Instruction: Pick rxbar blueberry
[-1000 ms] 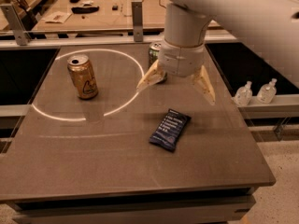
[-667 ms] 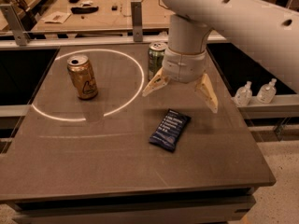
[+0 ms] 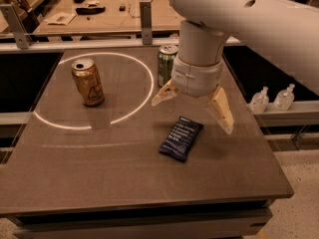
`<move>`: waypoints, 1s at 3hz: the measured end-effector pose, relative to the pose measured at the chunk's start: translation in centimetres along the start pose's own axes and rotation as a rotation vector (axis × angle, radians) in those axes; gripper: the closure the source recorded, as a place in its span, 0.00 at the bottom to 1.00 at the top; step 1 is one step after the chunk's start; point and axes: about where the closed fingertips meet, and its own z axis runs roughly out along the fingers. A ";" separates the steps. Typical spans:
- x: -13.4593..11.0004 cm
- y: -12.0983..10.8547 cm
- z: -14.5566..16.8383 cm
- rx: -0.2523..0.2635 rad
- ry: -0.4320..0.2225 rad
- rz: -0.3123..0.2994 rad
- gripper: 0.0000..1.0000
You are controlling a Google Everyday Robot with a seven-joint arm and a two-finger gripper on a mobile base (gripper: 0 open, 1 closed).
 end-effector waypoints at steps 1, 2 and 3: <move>-0.7 -1.1 -0.2 0.012 0.003 -0.001 0.00; -1.1 -2.0 0.2 0.011 -0.004 -0.007 0.00; -1.6 -2.0 1.4 -0.006 -0.027 -0.001 0.00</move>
Offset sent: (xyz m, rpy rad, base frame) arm -0.0124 0.0252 -0.0042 -0.0240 0.0629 0.0176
